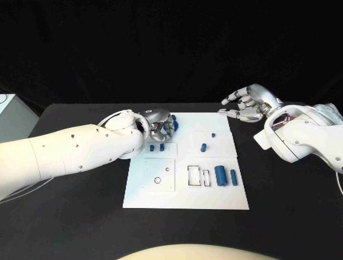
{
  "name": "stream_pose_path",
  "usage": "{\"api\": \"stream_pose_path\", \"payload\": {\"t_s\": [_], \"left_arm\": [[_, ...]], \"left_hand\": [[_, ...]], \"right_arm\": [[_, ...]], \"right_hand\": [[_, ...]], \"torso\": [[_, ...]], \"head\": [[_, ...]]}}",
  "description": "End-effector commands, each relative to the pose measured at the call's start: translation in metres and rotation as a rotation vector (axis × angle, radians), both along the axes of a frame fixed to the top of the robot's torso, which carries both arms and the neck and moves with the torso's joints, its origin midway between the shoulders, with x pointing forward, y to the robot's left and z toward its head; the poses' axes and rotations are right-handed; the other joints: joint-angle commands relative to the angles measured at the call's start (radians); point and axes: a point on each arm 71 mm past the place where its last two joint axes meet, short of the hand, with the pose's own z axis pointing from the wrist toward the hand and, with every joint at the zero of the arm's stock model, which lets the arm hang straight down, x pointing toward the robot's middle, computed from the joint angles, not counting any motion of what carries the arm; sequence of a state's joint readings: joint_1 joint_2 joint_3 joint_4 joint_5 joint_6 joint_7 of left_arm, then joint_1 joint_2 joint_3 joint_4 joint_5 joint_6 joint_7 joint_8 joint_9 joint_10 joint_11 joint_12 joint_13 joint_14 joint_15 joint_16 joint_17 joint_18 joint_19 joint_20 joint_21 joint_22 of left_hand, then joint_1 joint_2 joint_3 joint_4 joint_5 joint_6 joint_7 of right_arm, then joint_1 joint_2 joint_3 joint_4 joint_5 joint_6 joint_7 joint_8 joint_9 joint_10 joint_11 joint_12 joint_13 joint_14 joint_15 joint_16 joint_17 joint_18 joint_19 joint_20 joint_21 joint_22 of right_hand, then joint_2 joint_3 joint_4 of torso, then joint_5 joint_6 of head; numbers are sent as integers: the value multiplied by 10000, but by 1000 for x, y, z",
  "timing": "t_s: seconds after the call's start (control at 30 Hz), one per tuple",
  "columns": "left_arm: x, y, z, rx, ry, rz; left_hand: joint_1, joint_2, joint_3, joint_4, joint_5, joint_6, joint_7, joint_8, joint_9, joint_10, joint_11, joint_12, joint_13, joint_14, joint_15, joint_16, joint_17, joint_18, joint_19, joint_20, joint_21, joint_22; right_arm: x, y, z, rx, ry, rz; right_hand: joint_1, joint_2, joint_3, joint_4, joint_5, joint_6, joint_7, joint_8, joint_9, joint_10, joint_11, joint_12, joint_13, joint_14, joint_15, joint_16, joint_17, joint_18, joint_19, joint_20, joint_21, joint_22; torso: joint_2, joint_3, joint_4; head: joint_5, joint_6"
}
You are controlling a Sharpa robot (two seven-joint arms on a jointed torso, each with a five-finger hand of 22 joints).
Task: Assemble the parts on the task board
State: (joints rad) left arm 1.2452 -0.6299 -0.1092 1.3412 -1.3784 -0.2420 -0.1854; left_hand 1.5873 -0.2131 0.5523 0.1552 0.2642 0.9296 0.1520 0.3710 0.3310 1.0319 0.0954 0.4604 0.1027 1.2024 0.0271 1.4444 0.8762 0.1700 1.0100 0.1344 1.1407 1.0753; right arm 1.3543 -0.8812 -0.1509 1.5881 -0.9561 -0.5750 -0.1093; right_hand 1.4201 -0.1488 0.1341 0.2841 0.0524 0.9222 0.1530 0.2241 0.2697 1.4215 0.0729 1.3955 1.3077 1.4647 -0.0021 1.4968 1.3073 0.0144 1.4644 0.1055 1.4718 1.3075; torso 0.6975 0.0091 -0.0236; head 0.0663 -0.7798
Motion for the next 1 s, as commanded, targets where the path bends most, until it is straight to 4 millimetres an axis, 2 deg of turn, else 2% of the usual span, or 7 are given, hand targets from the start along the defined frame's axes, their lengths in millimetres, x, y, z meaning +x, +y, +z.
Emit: {"api": "stream_pose_path", "payload": {"t_s": [0.03,0.27,0.47,0.63,0.8,1.0], "left_arm": [[-3,-1,7,-522,-110,-224],[-5,11,18,-661,-27,-145],[-4,23,17,-459,160,51],[-2,32,14,-268,272,197],[-2,34,11,-171,345,224],[-1,32,8,-112,409,185]], "left_hand": [[-67,28,4,-88,-14,45,53,-39,12,61,-9,-34,31,75,20,-9,16,-183,85,-9,70,22],[-110,9,9,-113,-17,72,62,-65,19,117,-5,-85,39,96,24,-9,15,-189,112,0,100,51],[-151,1,7,-115,-21,91,65,-81,25,148,-3,-119,44,104,27,-11,6,-197,141,6,124,79],[-175,1,7,-114,-23,104,66,-88,29,167,-3,-139,47,118,29,-8,21,-201,156,8,136,93],[-197,-6,4,-115,-24,115,67,-97,33,187,-4,-157,51,139,30,-3,48,-209,188,10,160,122],[-201,-6,5,-118,-24,117,66,-101,34,197,-5,-163,52,137,29,-4,39,-207,183,11,156,118]], "right_arm": [[-1,1,0,-55,-71,148],[-1,0,0,-58,-73,124],[-1,-1,0,-62,-70,103],[-1,-2,0,-64,-70,81],[-1,-2,0,-63,-73,82],[-1,-2,0,-64,-74,92]], "right_hand": [[-74,42,47,-11,47,-42,-12,74,-10,29,-46,12,1104,695,-49,-14,1189,119,571,-85,-30,1911],[-74,42,47,-11,47,-42,-12,74,-10,29,-46,12,1104,695,-49,-14,1189,119,571,-85,-30,1911],[-74,42,47,-11,47,-42,-12,74,-10,29,-46,12,1104,695,-49,-14,1189,119,571,-85,-30,1911],[-74,42,47,-11,47,-42,-12,74,-10,29,-46,12,1104,695,-49,-14,1189,119,571,-85,-30,1911],[-74,42,47,-11,47,-42,-12,74,-10,29,-46,12,1104,695,-49,-14,1189,119,571,-85,-30,1911],[-74,42,47,-11,47,-42,-12,74,-10,29,-46,12,1104,695,-49,-14,1189,119,571,-85,-30,1911]], "torso": [[-12,0,13],[-12,4,20],[-6,1,5],[-4,-4,22],[6,-14,7],[9,-9,-16]], "head": [[-3,0],[34,22],[67,14],[67,11],[88,15],[105,-8]]}}
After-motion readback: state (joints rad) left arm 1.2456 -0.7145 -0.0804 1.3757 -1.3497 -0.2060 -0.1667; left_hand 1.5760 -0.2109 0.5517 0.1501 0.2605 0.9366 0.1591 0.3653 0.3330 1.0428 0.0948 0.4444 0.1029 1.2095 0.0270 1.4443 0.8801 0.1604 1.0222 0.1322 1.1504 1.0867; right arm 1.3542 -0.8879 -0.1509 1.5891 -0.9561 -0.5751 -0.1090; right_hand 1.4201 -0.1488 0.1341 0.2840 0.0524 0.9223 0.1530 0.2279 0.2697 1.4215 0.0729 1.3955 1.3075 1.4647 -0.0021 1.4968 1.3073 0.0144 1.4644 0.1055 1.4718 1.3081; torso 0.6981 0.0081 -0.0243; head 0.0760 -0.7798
